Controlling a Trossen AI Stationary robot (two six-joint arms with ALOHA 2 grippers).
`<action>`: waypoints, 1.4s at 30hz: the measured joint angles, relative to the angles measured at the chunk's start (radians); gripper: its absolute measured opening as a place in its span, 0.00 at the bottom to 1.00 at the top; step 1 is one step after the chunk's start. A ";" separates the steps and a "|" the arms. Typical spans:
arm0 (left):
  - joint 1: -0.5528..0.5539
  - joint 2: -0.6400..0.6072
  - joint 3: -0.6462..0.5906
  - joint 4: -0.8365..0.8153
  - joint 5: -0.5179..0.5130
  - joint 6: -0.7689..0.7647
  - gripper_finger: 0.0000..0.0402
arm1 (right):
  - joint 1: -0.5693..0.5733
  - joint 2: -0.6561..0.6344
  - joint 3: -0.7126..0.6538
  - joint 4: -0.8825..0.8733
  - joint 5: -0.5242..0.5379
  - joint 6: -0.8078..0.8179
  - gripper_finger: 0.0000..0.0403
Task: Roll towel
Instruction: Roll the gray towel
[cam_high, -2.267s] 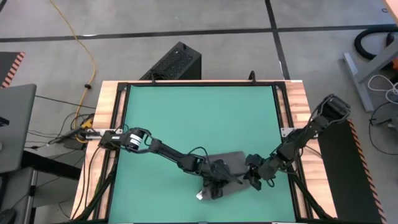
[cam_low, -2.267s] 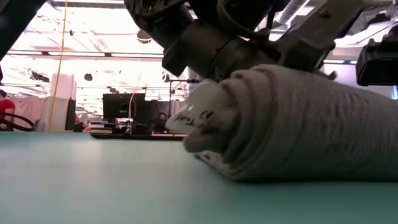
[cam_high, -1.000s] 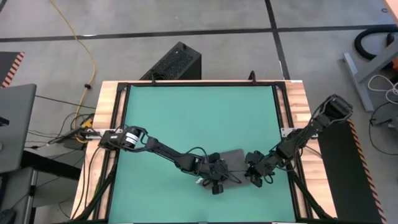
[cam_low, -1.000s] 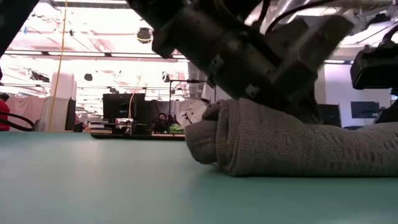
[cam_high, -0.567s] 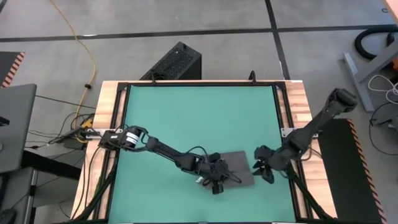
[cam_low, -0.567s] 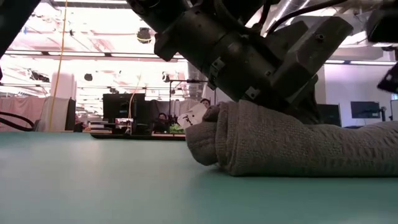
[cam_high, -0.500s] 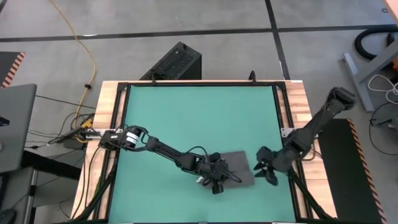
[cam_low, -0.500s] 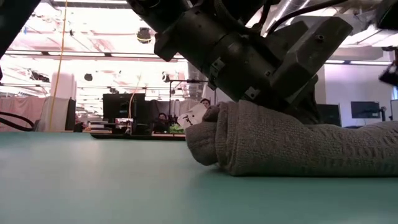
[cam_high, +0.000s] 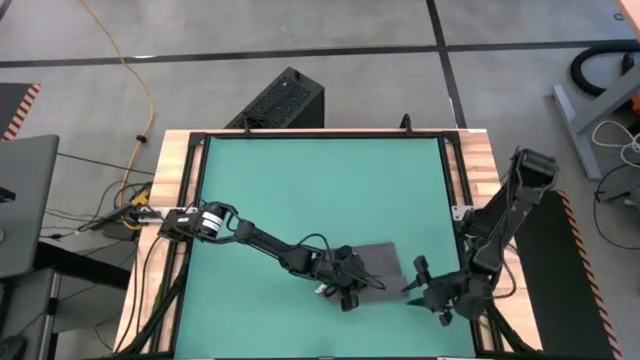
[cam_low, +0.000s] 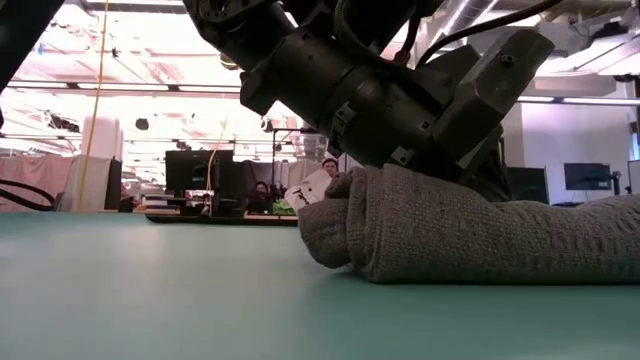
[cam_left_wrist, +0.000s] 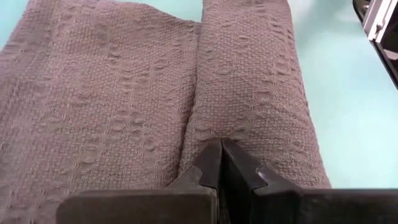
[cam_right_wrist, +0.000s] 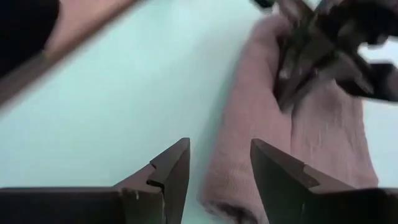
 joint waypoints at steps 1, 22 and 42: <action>0.000 0.000 -0.001 0.001 -0.001 -0.005 0.00 | -0.001 0.028 0.000 0.001 0.009 0.008 0.48; 0.004 0.005 -0.003 0.002 0.044 -0.002 0.00 | -0.031 0.325 0.002 0.122 0.083 0.102 0.33; -0.094 0.023 -0.003 0.085 0.053 -0.049 0.00 | -0.264 0.093 0.001 0.188 -0.464 0.619 0.09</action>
